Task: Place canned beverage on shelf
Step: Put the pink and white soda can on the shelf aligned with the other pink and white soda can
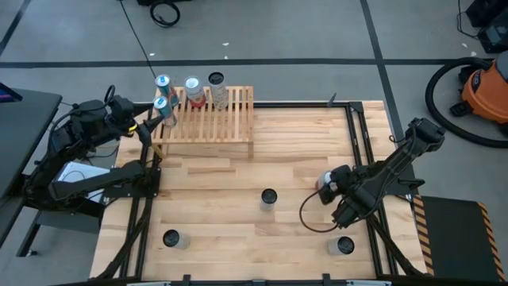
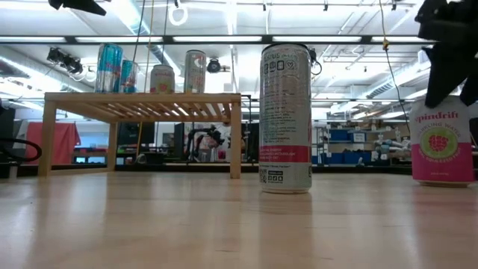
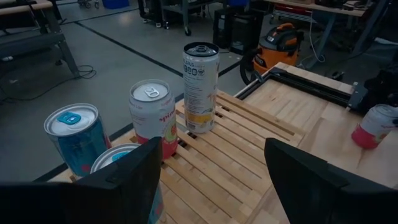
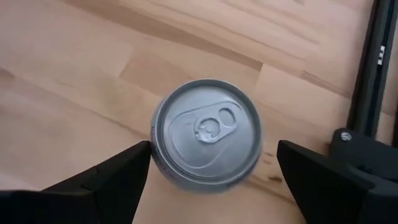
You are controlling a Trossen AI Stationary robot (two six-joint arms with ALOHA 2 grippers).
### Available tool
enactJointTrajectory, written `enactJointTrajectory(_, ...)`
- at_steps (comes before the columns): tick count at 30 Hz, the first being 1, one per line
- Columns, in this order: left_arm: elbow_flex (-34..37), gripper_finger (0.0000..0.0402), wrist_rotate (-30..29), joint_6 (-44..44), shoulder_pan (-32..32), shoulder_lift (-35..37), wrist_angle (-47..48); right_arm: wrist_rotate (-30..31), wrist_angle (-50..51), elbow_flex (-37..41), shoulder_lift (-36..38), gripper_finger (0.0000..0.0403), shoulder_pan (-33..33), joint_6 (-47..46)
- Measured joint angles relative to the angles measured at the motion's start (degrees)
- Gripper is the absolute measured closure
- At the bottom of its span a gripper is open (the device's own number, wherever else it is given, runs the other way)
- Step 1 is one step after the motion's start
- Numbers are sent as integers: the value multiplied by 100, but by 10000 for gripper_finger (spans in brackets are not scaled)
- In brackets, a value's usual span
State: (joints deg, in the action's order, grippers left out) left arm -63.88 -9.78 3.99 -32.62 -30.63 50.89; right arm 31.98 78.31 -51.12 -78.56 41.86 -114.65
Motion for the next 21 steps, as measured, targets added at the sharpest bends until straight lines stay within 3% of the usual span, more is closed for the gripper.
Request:
enactJointTrajectory(12,0,118,0,-4,0,0,-2,331,-702,615,-2,47,-221,24)
enactJointTrajectory(21,0,118,0,-22,2,0,-2,155,-700,611,2,109,-265,219)
